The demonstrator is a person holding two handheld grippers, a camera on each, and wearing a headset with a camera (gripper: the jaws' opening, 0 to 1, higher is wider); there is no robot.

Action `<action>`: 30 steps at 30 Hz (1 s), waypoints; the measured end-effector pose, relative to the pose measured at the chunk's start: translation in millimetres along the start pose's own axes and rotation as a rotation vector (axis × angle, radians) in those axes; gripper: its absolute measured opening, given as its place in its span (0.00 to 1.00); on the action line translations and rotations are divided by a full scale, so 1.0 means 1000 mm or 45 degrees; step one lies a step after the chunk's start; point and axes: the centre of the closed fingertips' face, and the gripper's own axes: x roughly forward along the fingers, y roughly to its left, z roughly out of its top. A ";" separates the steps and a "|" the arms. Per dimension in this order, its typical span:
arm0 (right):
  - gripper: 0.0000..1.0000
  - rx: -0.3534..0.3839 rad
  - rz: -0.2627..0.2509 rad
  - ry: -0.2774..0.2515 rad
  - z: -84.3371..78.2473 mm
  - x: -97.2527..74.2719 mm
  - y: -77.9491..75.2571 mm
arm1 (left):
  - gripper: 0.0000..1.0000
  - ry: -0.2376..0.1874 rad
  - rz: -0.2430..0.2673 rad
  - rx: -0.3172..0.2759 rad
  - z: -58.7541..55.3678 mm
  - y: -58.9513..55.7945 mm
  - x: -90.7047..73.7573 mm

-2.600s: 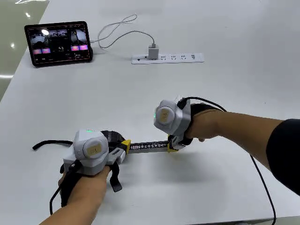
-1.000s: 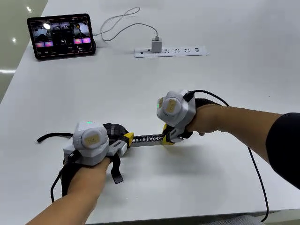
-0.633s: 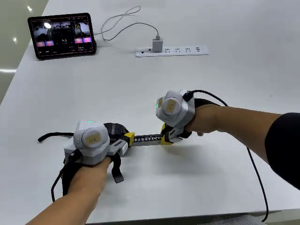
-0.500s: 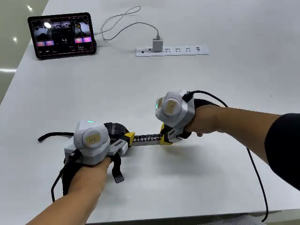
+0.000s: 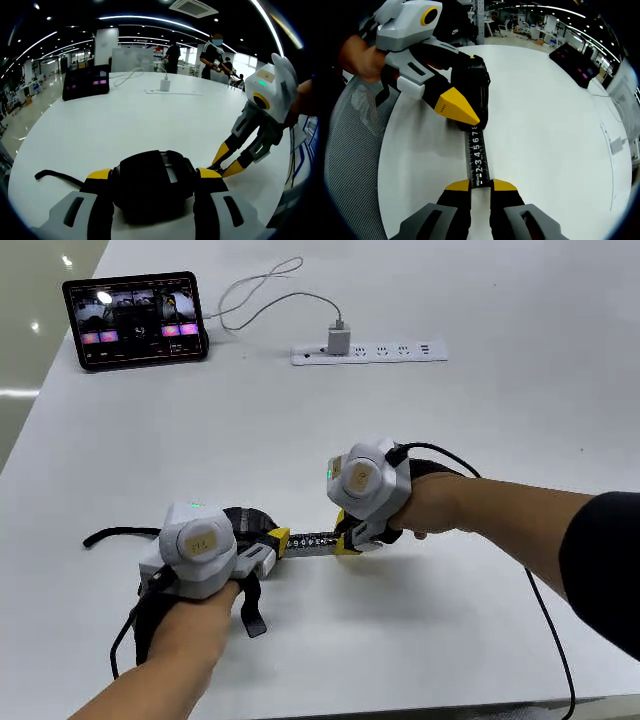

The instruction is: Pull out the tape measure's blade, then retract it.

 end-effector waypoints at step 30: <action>0.09 0.007 0.003 -0.060 0.020 0.009 0.002 | 0.60 0.005 -0.006 -0.007 0.000 0.001 0.000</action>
